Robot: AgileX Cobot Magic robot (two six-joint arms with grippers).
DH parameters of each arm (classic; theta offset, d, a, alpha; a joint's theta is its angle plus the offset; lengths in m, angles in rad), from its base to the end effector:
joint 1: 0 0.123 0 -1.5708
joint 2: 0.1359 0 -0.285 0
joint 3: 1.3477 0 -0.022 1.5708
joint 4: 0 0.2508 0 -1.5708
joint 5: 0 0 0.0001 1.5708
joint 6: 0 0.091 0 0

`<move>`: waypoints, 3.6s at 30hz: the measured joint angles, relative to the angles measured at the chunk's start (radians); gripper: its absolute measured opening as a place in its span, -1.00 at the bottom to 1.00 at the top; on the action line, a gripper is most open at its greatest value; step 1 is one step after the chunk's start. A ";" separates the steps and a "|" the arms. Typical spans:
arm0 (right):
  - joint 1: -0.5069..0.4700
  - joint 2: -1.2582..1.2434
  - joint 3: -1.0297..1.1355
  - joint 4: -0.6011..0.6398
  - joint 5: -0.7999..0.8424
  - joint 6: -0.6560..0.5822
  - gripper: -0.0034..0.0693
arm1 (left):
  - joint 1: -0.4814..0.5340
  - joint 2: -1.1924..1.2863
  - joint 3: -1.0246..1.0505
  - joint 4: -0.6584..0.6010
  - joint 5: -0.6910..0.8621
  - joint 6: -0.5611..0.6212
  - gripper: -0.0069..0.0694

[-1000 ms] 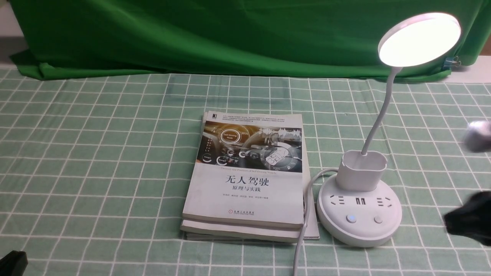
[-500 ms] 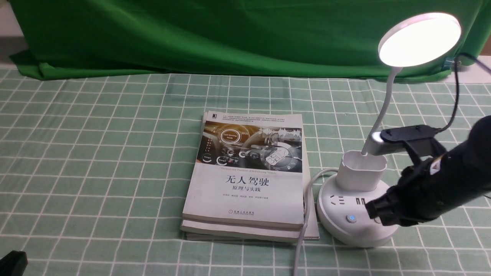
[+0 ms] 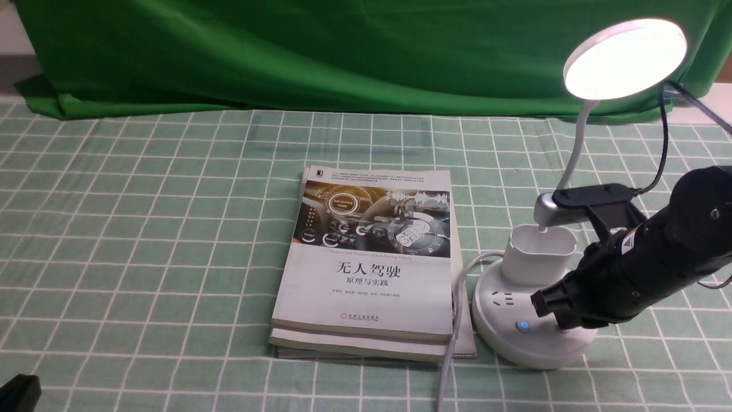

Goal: Turn off the desk lamp on the blue coffee tablecloth by hand.

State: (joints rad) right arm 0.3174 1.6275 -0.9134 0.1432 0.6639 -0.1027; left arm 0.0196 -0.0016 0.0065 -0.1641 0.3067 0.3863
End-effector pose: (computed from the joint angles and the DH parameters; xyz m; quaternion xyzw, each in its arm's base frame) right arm 0.2787 0.1000 0.1864 -0.1574 0.9763 0.0661 0.1329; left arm 0.0545 -0.0034 0.1837 0.0972 0.7745 0.0586 0.6224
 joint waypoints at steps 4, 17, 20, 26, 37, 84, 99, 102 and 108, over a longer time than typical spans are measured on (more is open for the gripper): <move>0.000 0.033 -0.005 -0.001 -0.002 0.000 -0.80 | 0.000 0.000 0.000 0.000 0.000 0.000 -0.82; 0.001 -0.030 -0.006 -0.002 0.006 0.001 -0.80 | 0.000 0.000 0.000 0.000 0.000 0.000 -0.82; 0.001 -0.052 -0.006 -0.003 0.006 0.001 -0.80 | 0.000 0.000 0.000 0.000 0.000 0.000 -0.82; 0.001 -0.007 -0.006 -0.003 0.006 0.001 -0.80 | 0.000 0.000 0.000 0.000 0.000 0.000 -0.82; 0.001 0.021 -0.008 -0.008 0.006 0.001 -0.80 | 0.000 0.000 0.000 0.000 0.000 0.000 -0.82; 0.026 -1.015 0.359 -0.115 -0.030 0.155 -0.81 | 0.000 0.000 0.000 0.000 0.000 0.000 -0.82; -0.280 -1.521 0.896 -0.174 -0.430 0.076 -0.83 | 0.000 0.000 0.000 0.000 0.000 0.000 -0.82; -0.281 -1.595 0.919 -0.174 -0.420 0.079 -0.83 | 0.000 0.000 0.000 0.000 0.000 0.000 -0.82; -0.281 -1.625 0.919 -0.174 -0.414 0.103 -0.83 | 0.000 0.000 0.000 0.000 0.000 0.000 -0.82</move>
State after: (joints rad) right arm 0.0365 0.0023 0.0059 -0.0309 0.2499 0.0000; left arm 0.0196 -0.0016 0.0065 -0.1641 0.3067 0.3863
